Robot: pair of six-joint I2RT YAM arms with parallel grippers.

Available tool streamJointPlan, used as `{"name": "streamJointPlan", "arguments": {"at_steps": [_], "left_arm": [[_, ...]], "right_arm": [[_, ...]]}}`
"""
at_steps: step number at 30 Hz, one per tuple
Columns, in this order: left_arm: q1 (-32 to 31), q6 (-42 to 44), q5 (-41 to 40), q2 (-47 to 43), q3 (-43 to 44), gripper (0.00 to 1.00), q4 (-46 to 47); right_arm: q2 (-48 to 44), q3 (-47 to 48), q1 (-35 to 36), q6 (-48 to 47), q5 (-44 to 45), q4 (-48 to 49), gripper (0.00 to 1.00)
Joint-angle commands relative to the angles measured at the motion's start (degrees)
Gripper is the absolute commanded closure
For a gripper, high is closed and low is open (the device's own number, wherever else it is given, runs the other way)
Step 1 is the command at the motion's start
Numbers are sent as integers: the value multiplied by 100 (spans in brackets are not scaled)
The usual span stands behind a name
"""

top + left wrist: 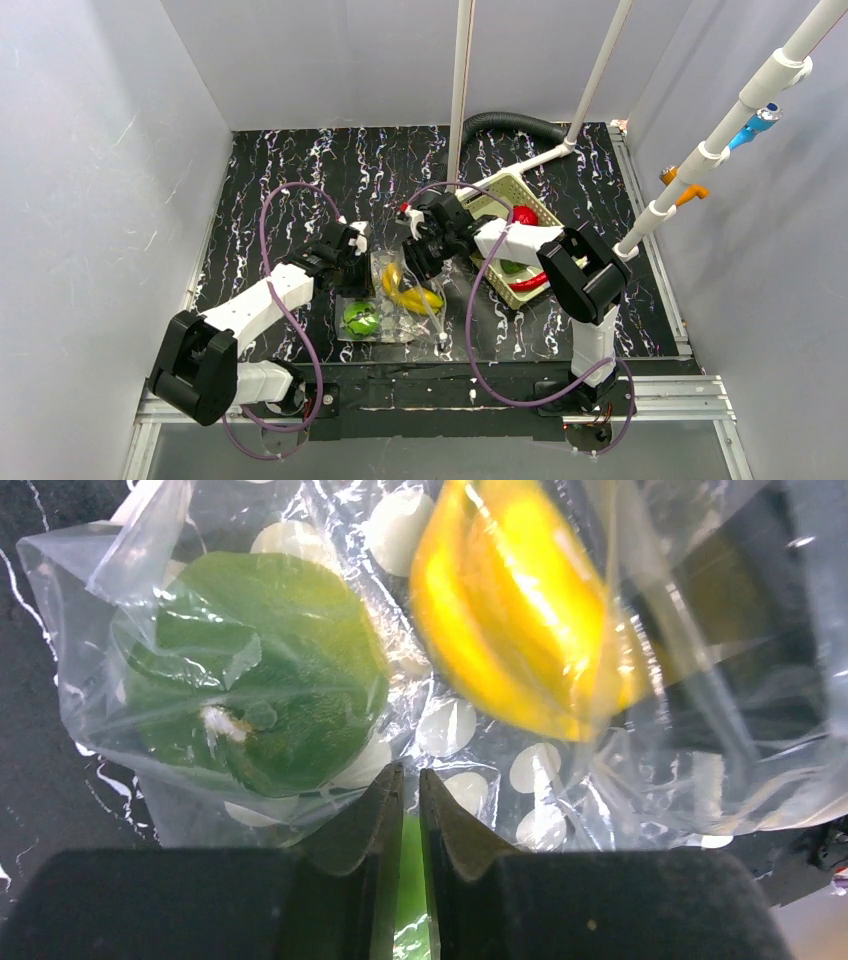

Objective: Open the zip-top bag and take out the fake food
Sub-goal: Pick up the fake fruit from the zipper food storage bag.

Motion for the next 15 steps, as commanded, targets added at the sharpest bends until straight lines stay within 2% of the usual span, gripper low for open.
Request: {"name": "streamJointPlan", "arguments": {"at_steps": [1,8,15], "left_arm": [[-7,158,-306,-277,-7,89,-269],[28,207,-288,-543,-57,87,-255],[35,196,-142,-871,-24,68,-217]], "right_arm": [[-390,-6,-260,-272,-490,-32,89],[-688,-282,-541,-322,-1460,152,97],[-633,27,-636,-1016,-1519,-748,98]]}}
